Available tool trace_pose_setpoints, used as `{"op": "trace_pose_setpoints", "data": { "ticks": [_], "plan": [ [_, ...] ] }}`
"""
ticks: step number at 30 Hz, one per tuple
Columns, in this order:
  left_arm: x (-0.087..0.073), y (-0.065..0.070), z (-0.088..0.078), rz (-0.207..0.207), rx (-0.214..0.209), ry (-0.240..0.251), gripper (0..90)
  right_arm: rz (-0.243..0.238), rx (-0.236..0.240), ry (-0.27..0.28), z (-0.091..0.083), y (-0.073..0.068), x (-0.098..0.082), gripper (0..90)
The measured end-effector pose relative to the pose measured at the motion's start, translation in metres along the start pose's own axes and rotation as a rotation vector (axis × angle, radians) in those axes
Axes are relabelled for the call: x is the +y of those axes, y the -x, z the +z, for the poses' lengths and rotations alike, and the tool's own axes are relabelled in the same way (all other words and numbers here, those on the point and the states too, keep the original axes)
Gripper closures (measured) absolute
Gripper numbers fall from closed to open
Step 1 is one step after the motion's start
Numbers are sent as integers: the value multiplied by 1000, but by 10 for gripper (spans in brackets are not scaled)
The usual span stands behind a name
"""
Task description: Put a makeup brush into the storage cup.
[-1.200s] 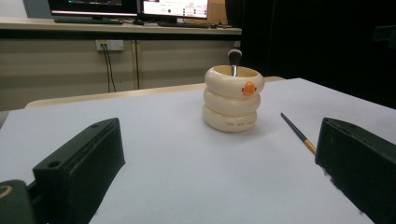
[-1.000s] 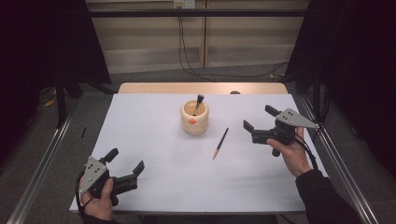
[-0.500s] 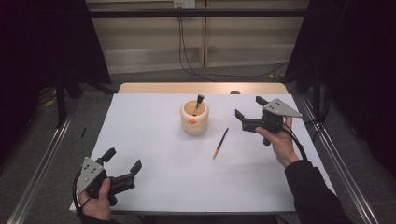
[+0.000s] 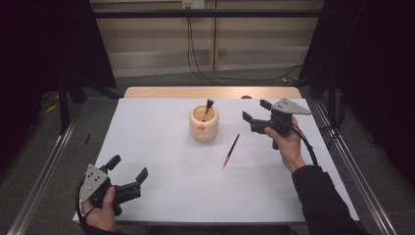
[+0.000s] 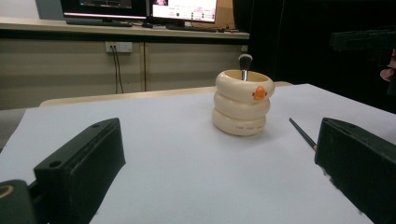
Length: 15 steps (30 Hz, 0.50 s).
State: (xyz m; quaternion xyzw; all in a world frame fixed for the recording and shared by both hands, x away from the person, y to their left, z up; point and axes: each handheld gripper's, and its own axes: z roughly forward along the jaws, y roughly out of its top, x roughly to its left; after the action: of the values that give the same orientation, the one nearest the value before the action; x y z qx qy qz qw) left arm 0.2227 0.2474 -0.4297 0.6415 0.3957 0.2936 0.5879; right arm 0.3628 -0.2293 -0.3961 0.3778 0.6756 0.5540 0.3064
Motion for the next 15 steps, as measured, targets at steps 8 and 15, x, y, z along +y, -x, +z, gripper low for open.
{"op": "trace_pose_setpoints", "data": {
  "ticks": [8, 15],
  "plan": [
    [0, 0, 0, 6, 0, -1, 15, -15, 35, -84, 4, 0, 3, 138],
    [0, -1, 0, 9, 4, 0, 15, -38, 71, -170, 10, -1, 4, 110]
  ]
}}
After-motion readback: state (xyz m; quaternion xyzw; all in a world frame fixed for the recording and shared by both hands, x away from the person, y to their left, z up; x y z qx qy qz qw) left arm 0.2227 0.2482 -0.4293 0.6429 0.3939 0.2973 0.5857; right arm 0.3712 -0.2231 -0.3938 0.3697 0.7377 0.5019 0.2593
